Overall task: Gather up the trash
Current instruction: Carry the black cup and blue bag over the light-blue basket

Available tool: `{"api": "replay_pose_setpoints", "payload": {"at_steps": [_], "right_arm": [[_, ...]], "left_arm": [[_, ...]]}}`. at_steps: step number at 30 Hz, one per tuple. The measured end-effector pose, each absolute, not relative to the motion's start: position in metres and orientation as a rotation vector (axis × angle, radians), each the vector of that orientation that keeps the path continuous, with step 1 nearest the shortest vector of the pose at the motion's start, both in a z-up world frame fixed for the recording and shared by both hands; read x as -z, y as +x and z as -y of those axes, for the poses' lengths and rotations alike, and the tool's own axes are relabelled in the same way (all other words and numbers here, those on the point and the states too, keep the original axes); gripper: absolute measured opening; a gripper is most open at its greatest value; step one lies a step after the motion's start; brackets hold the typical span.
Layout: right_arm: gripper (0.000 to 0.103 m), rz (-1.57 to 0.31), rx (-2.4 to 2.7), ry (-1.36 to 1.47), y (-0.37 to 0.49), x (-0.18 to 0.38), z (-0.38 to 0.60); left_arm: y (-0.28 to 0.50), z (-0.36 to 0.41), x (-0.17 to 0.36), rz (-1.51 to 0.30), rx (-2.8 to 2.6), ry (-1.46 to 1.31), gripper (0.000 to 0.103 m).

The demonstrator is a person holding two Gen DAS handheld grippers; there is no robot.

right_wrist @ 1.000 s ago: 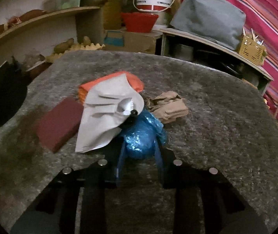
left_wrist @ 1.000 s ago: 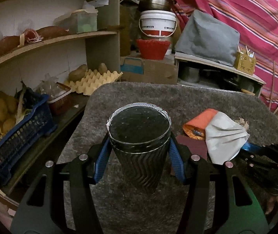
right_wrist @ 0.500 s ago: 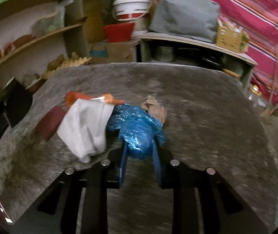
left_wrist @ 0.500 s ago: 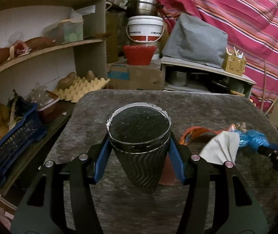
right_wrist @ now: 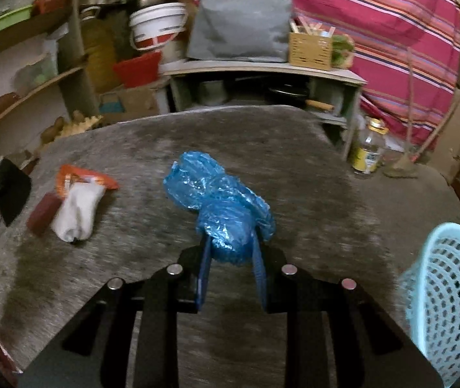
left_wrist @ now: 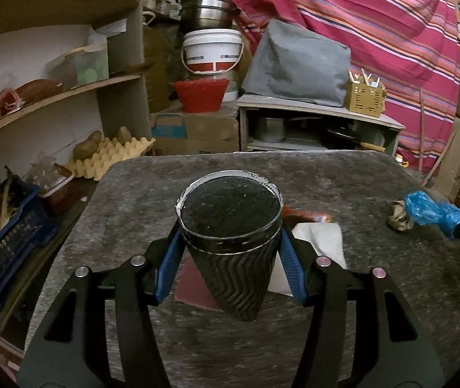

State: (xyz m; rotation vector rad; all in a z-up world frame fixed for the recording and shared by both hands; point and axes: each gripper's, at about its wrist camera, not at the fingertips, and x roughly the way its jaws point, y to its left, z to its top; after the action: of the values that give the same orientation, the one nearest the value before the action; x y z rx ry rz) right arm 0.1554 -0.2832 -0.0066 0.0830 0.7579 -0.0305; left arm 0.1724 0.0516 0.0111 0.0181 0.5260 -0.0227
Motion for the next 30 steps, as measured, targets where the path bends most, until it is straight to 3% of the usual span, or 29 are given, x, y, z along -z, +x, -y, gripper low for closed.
{"api": "replay_pose_setpoints", "payload": {"at_steps": [16,30], "right_arm": [[0.025,-0.683,0.140,0.108,0.126,-0.003,0.349],[0.025,-0.571,0.216,0.134,0.085,-0.031,0.419]], "left_arm": [[0.167,0.003,-0.020,-0.503,0.099,0.041,0.055],[0.137,0.137,-0.035,-0.454,0.274,0.134,0.055]]}}
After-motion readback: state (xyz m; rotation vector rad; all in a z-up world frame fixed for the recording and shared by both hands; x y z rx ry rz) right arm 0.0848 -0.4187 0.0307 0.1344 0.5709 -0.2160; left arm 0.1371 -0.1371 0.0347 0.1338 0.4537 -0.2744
